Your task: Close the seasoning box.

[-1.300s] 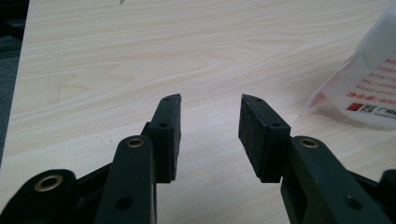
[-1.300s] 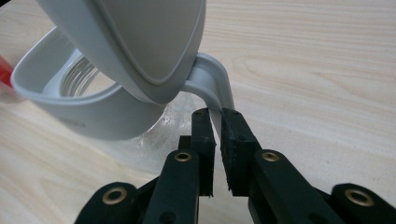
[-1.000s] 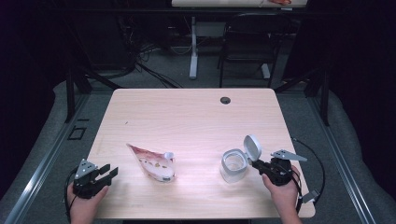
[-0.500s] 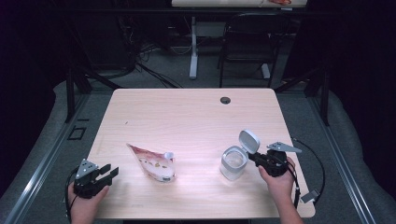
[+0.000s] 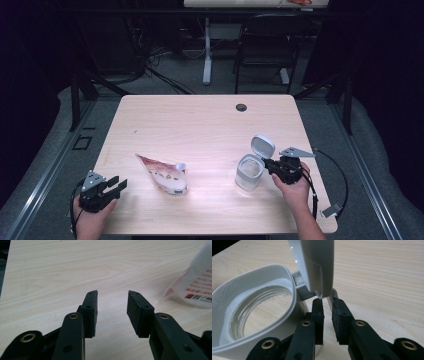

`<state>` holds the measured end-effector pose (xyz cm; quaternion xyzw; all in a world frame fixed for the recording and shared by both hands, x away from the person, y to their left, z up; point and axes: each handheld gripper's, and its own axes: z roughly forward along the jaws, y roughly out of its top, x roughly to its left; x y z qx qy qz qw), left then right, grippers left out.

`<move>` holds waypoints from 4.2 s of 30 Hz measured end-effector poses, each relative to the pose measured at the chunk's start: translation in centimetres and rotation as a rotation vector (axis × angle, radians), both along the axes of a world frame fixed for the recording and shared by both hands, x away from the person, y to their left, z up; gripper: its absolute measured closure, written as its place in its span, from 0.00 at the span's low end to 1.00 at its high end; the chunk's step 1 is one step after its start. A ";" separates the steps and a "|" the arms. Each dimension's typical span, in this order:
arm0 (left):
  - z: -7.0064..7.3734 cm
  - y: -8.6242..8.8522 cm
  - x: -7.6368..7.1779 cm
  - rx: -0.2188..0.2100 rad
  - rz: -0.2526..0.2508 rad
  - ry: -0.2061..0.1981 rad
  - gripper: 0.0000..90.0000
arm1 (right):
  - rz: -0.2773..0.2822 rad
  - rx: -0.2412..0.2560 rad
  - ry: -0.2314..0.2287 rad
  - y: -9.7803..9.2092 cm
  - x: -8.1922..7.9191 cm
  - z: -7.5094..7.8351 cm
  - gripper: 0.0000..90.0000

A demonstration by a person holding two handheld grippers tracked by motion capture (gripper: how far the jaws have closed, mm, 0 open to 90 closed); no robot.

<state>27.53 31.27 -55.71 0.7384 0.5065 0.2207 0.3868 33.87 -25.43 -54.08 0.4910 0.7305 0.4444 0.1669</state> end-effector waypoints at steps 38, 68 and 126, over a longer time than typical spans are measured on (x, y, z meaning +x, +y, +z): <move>0.0 -0.5 0.0 0.011 -0.022 0.000 0.67 | 0.080 0.049 0.009 1.6 0.7 -0.1 0.86; 0.5 -0.9 0.5 -0.018 -0.045 -0.006 0.66 | -0.022 0.084 -0.084 1.1 -5.5 4.0 0.65; 5.4 -1.9 0.8 -0.044 -0.096 0.047 0.66 | 0.178 -0.059 -0.004 4.2 -4.2 5.8 0.76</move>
